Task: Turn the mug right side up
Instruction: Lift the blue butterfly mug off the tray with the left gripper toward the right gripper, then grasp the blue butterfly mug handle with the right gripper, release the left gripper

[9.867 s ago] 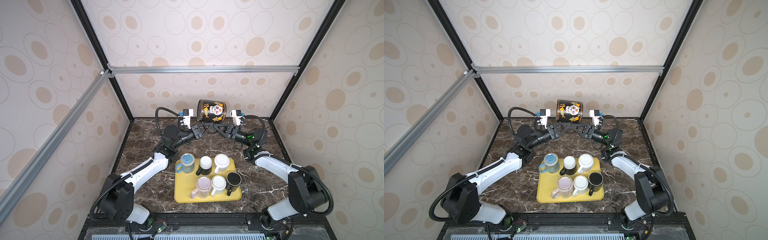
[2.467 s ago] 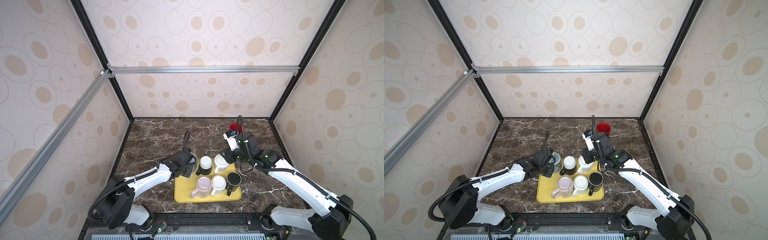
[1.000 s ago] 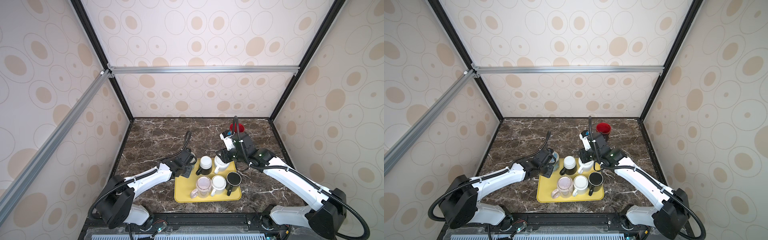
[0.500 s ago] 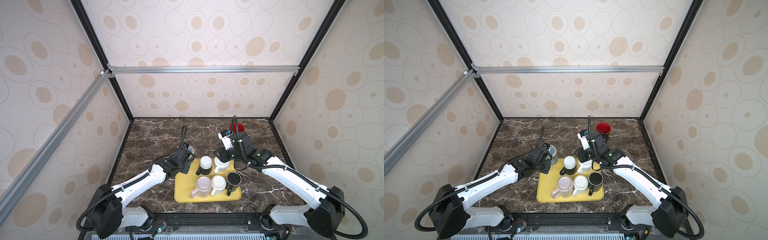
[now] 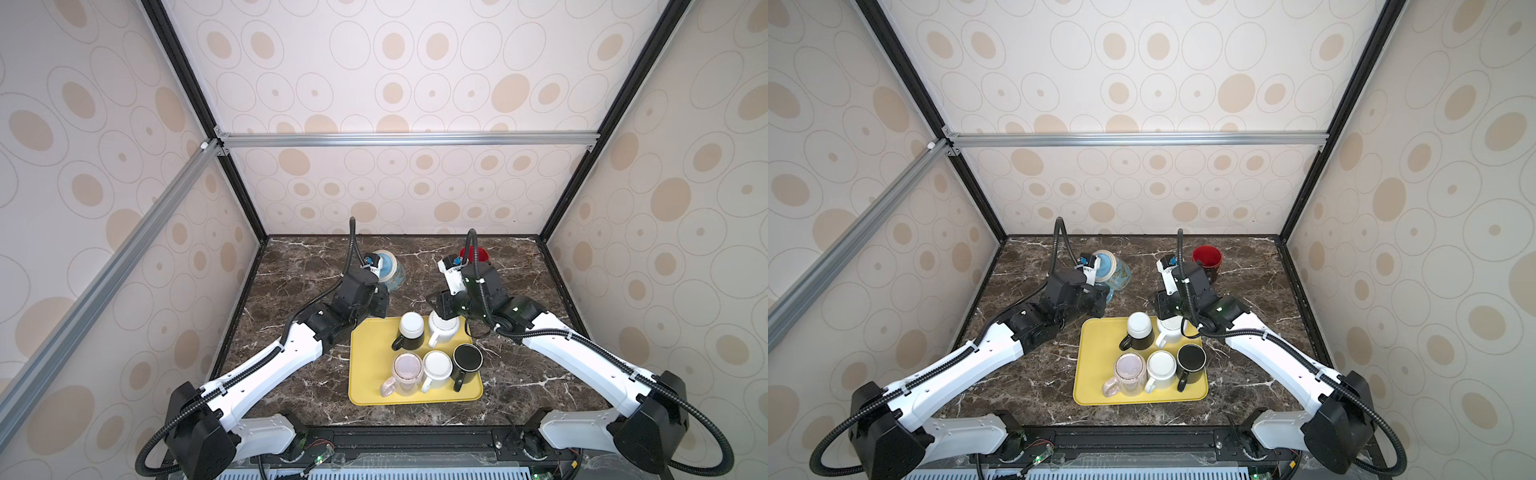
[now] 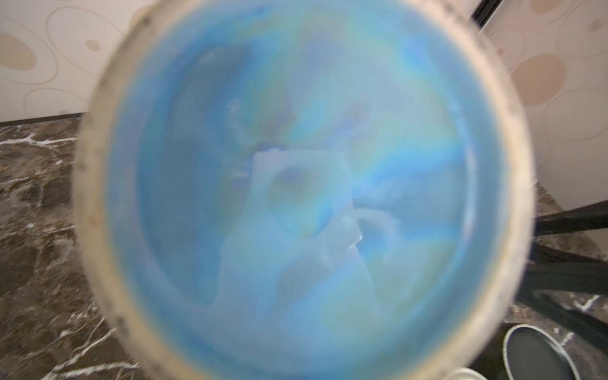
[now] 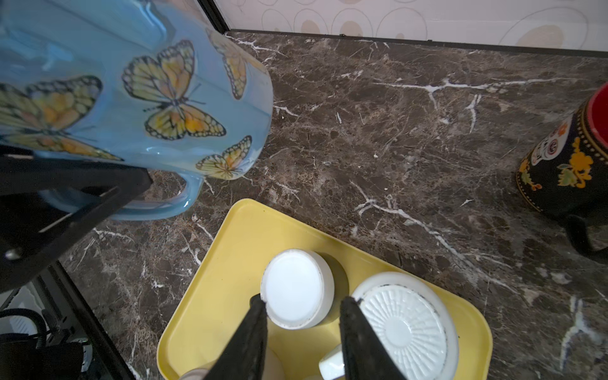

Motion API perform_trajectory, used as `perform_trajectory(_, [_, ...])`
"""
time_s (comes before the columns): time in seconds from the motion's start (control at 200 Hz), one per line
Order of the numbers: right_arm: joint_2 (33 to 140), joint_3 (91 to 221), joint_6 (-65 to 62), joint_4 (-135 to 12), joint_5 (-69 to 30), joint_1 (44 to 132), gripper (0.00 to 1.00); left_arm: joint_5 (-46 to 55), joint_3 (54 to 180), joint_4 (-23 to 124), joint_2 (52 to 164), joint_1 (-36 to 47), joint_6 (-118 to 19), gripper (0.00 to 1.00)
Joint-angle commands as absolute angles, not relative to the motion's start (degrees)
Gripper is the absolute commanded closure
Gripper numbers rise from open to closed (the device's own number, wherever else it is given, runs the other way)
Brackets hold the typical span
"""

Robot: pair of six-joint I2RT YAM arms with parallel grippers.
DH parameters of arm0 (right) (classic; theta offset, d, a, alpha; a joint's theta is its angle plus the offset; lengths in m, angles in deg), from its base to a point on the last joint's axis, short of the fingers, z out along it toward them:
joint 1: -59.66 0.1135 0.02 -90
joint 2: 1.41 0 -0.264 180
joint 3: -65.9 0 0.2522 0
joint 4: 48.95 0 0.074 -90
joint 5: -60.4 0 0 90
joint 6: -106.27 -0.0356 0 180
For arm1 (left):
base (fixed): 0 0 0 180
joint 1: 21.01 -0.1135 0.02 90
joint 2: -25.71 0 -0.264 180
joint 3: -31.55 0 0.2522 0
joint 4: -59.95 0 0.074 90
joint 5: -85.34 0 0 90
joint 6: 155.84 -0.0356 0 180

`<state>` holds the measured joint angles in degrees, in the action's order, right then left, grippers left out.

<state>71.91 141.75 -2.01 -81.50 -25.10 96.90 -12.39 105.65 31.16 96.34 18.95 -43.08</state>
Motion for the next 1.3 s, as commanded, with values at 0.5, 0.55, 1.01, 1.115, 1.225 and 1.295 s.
perform_trajectory(0.5, [68.88, 132.65, -15.58, -56.77, -6.84, 93.36, 0.6, 12.19, 100.71, 67.37, 88.64, 9.54, -23.94, 1.0])
perform_trajectory(0.55, [69.21, 130.99, -19.27, -51.72, -2.95, 92.14, 0.6, 13.53, 99.27, 70.07, 88.56, 8.84, -22.02, 1.0])
perform_trajectory(1.01, [76.32, 125.63, -44.95, -9.85, 11.27, 89.38, 0.48, 24.13, 93.38, 90.89, 91.27, 6.78, -6.52, 1.0])
perform_trajectory(1.115, [78.3, 127.45, -47.51, -5.37, 12.51, 89.36, 0.48, 24.85, 92.42, 93.33, 91.41, 6.85, -4.84, 1.0])
perform_trajectory(1.225, [80.28, 129.2, -49.32, -2.65, 13.03, 89.33, 0.51, 26.46, 91.05, 97.59, 92.29, 6.8, -2.09, 1.0])
perform_trajectory(1.295, [81.8, 130.13, -51.37, 0.12, 13.0, 89.37, 0.56, 27.2, 90.37, 99.87, 92.92, 6.87, -0.67, 1.0])
